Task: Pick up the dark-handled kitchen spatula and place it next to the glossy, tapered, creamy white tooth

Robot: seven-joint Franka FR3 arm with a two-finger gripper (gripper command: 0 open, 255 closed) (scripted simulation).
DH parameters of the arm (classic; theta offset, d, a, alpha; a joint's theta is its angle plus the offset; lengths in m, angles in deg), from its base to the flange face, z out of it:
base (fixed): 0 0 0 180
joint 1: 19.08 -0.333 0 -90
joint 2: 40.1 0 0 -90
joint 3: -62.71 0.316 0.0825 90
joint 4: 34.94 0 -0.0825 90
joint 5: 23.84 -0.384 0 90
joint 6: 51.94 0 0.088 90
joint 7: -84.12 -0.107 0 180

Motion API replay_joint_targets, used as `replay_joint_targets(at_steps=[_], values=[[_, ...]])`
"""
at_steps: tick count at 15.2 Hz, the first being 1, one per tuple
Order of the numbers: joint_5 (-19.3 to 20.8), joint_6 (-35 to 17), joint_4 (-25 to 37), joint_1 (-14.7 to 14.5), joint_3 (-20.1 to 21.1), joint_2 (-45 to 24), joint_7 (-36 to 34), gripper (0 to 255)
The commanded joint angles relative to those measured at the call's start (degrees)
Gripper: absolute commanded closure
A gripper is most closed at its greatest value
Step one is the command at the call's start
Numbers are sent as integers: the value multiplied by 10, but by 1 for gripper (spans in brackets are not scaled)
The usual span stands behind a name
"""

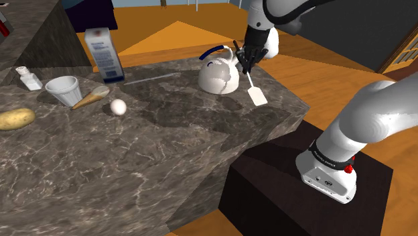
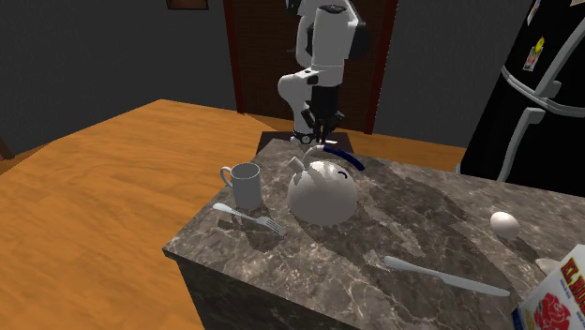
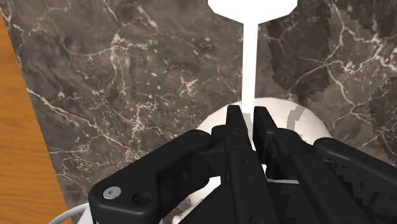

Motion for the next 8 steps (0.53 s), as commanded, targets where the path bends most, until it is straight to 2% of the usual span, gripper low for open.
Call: replay_joint_targets(at_steps=[1,8], values=[[-6,-4,23,-9,22,-27,-27,255],[-1,-12,125,-27,93,-136,-124,255]])
